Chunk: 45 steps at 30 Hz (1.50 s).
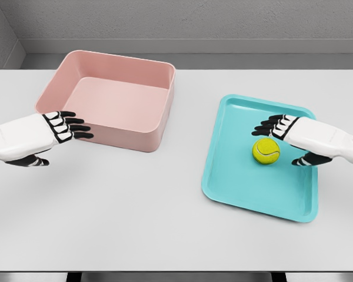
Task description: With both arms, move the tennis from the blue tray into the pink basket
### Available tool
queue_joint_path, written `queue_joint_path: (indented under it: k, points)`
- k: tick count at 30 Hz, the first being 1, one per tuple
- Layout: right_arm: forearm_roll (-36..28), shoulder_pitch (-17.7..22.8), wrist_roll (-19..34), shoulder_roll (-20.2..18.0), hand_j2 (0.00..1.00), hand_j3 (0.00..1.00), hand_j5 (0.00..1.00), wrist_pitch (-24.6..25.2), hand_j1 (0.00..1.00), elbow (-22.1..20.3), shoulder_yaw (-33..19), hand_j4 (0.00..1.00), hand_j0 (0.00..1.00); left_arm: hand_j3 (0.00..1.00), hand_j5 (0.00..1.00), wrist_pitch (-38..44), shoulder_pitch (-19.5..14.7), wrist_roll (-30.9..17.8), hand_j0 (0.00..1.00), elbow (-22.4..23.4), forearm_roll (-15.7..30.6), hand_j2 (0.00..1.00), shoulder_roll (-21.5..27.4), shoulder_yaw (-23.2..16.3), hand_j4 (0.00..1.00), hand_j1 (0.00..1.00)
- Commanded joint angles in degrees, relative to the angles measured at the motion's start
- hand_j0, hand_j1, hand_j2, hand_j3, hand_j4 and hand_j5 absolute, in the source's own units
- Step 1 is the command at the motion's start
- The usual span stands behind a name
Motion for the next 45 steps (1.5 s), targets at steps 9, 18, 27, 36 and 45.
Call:
queue_joint_path:
  k: [9,18,27,36,45]
  points:
    - [1.7,-3.3,6.7,4.2,0.98,0.98,0.98,0.1,0.98,3.7,0.0,0.98,0.98,1.00,1.00,0.0,-0.1,0.0,1.00,0.0,0.3,1.00,0.1,0.0,1.00,1.00]
    - [2.1,-4.2,10.1,5.7,0.98,0.98,0.98,0.1,0.98,3.9,1.2,0.98,0.98,1.00,1.00,0.0,-0.1,0.0,1.00,0.0,0.3,1.00,0.0,0.0,1.00,1.00]
    - [3.8,-5.9,11.2,9.5,0.97,0.97,0.97,0.1,0.97,8.5,1.2,0.97,0.97,1.00,1.00,0.0,-0.1,0.0,1.00,0.0,0.2,1.00,-0.1,0.0,1.00,1.00]
    - [4.4,-5.9,11.2,10.0,0.94,0.94,0.94,0.1,0.94,8.5,2.2,0.94,0.94,1.00,1.00,0.0,-0.1,0.0,1.00,0.0,0.2,1.00,-0.1,0.0,1.00,1.00]
    - [4.9,-6.0,13.5,10.4,0.80,0.80,0.80,0.1,0.80,8.6,2.9,0.80,0.80,1.00,1.00,0.0,-0.1,0.0,1.00,0.0,0.2,1.00,0.0,0.0,1.00,1.00]
